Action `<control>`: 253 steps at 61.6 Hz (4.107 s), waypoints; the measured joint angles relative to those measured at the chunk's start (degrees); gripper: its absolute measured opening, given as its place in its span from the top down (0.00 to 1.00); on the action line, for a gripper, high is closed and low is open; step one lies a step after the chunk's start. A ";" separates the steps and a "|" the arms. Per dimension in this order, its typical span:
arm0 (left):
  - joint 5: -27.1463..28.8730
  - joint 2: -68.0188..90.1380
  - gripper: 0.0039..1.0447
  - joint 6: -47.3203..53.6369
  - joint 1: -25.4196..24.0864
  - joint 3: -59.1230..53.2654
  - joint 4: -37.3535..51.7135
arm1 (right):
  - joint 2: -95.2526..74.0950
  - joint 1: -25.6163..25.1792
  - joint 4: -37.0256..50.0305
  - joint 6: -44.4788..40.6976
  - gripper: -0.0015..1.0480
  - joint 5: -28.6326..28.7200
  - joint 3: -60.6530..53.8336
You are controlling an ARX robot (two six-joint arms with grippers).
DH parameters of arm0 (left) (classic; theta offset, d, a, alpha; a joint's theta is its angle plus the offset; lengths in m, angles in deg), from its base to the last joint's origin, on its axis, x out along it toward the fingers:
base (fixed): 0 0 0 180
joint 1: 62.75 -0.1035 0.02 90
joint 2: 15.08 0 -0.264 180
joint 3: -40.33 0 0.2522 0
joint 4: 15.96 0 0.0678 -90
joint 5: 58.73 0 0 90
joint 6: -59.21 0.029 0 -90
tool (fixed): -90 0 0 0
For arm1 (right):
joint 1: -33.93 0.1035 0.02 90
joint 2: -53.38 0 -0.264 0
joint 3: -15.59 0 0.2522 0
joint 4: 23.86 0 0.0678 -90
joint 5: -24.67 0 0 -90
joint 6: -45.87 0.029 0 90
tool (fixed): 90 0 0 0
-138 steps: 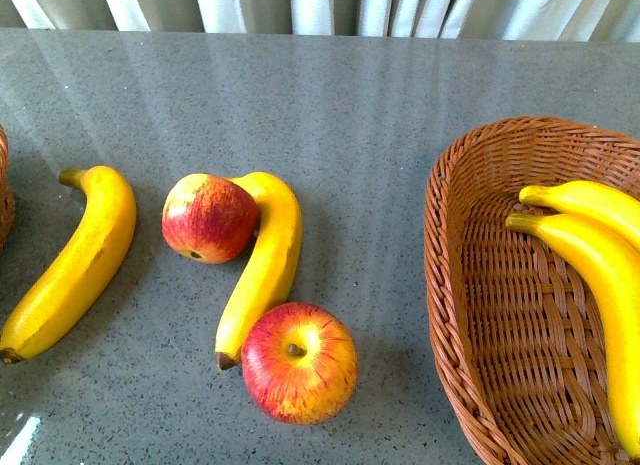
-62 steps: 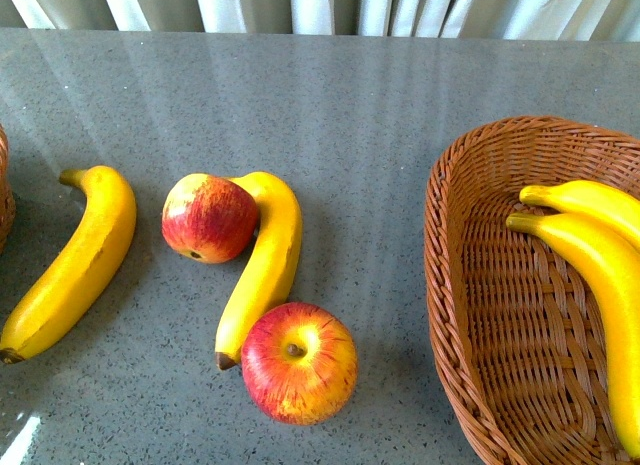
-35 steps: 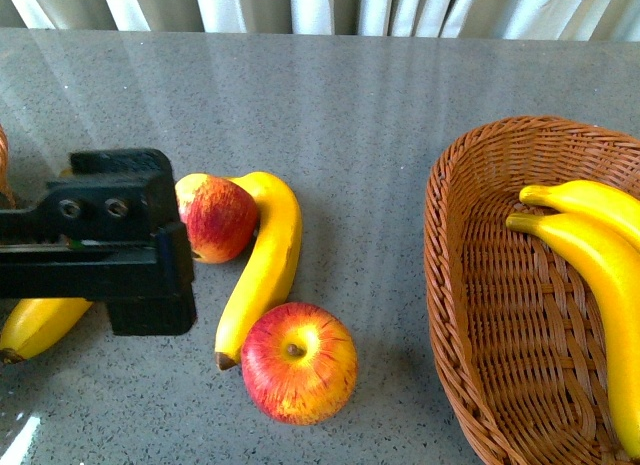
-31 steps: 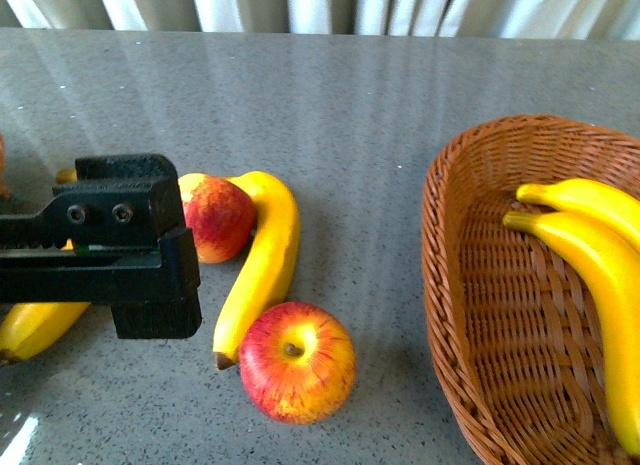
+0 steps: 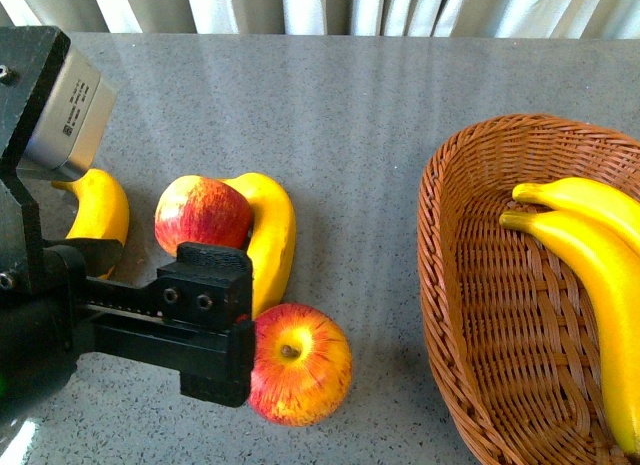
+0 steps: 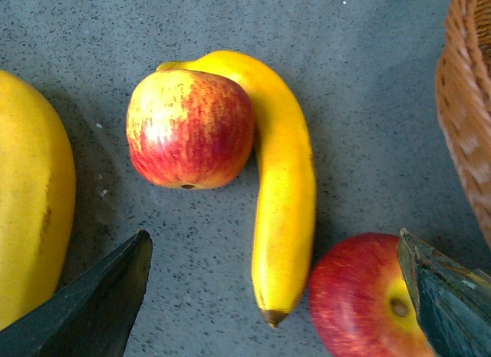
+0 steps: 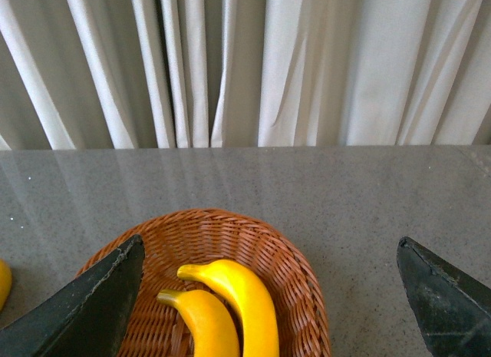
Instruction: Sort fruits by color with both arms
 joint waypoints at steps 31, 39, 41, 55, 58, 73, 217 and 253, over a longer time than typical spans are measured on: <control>-17.33 7.06 0.09 13.70 -2.82 0.42 7.67 | 0.00 0.00 0.00 0.00 0.09 0.00 0.00; -20.44 8.28 0.09 16.31 -2.82 0.42 8.74 | 0.00 0.00 0.00 0.00 0.09 -0.02 0.00; -21.14 8.61 0.09 16.83 -2.82 0.42 8.90 | 0.00 0.00 0.00 0.00 0.09 0.00 0.00; -24.68 11.19 0.09 20.87 -2.89 0.46 9.49 | 0.00 0.00 0.00 0.00 0.09 0.00 0.00; -25.20 11.52 0.09 21.51 -2.89 0.52 9.46 | 0.00 0.00 0.00 0.00 0.09 -0.02 0.00; -25.92 12.22 0.09 23.45 -2.93 1.01 9.14 | 0.00 0.00 0.00 0.00 0.09 0.00 0.00; -22.77 -1.31 0.32 15.61 -26.34 -4.13 13.57 | 0.00 0.00 0.00 0.00 0.09 0.00 0.00; -15.37 -3.04 0.32 9.22 -51.28 -9.18 12.37 | 0.00 0.00 0.00 0.00 0.09 -0.02 0.00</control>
